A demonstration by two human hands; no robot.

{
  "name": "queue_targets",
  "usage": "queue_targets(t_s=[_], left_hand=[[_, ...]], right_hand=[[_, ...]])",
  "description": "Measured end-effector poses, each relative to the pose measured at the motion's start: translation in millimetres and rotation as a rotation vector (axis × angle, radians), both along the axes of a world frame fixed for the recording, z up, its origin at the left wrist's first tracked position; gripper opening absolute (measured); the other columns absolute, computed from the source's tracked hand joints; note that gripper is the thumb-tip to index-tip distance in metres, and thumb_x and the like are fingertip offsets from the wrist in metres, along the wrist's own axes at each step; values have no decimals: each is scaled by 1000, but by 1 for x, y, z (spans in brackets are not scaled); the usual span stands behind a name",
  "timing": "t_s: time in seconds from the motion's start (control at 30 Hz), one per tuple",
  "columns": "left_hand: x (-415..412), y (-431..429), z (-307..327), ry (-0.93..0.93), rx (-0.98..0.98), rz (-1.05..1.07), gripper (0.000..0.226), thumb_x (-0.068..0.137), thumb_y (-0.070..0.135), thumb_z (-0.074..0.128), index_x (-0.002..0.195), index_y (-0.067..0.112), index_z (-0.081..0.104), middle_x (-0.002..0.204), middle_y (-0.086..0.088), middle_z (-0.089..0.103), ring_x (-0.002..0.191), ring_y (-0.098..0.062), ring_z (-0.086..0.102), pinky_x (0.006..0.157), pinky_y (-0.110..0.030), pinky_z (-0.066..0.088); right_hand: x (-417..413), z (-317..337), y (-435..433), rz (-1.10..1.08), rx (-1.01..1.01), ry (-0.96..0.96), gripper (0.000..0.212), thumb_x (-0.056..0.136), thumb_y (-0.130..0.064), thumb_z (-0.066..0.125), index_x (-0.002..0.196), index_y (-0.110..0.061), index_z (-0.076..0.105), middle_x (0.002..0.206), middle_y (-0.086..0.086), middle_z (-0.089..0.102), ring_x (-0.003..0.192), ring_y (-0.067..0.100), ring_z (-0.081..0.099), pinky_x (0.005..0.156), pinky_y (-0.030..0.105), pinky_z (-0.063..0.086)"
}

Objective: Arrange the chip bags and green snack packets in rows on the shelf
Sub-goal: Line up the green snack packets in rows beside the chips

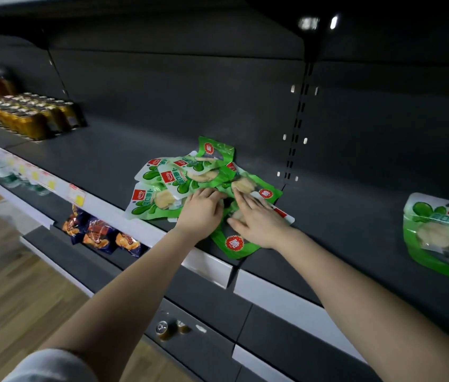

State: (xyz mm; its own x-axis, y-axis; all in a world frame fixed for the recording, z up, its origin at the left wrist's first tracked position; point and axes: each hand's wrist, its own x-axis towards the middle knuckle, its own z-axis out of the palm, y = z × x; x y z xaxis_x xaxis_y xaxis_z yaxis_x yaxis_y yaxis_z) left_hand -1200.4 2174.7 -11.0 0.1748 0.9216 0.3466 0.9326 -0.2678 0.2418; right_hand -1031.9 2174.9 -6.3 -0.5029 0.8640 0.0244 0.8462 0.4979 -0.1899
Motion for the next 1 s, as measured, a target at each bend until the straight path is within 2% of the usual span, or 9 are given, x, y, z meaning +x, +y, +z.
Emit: queue_targets(t_s=[0.17,0.27,0.33,0.5,0.67,0.77,0.83,0.9,1.0], left_hand=[[5,-3,4,19,29,-65,34,93,16,43,125,16,55,119,-7,60,112,-30,49,91,-36,37],[17,-2,7,-1,20,-100,34,93,15,44,125,13,55,116,-10,61,109,-32,50,89,-37,39],[32,0,7,-47,-11,-138,34,91,14,44,124,13,54,113,-12,63,108,-33,52,88,-40,43],[79,-2,12,-255,-210,-247,39,94,16,44,133,18,44,109,-19,64,100,-34,59,81,-36,49],[114,0,17,-603,-299,-169,47,89,14,60,132,13,42,114,-11,62,107,-24,57,88,-25,41],[130,1,16,-647,-378,-211,53,82,13,69,129,14,43,102,-8,64,97,-18,59,86,-26,44],[137,0,16,-709,-415,-245,52,79,8,72,121,21,44,90,-12,66,87,-22,61,85,-34,49],[144,-2,17,-830,-442,-263,49,80,1,69,113,27,43,88,-18,67,83,-27,65,84,-43,53],[157,-6,21,-979,-435,-314,45,84,-5,62,111,25,43,93,-9,69,82,-17,67,79,-36,55]], right_hand=[[27,8,-21,102,-34,-79,72,99,-55,27,152,-22,-8,160,3,-8,147,14,-3,116,26,-2],[49,9,-22,46,-9,-112,61,93,-64,24,149,-45,6,161,3,-9,147,23,-6,120,44,-2],[64,11,-23,-22,-35,-128,55,92,-65,26,145,-53,12,161,2,-2,147,26,0,119,49,3],[87,12,-32,-53,-14,-150,54,101,-45,31,151,-30,19,160,-1,12,147,16,9,119,36,9],[115,6,-51,-98,1,-20,52,104,-28,33,152,-18,16,159,-1,16,147,14,11,119,29,9],[133,6,-63,-146,54,42,56,102,-29,40,152,-20,17,159,-4,15,147,13,10,119,29,8],[145,7,-68,-286,58,176,67,97,-35,50,152,-21,15,160,-5,4,147,16,7,119,35,14],[155,10,-71,-445,48,337,77,94,-37,55,153,-22,9,160,-3,-6,147,19,8,118,34,16],[160,16,-77,-583,106,578,81,90,-30,63,152,-23,11,158,4,9,141,19,25,107,20,20]])
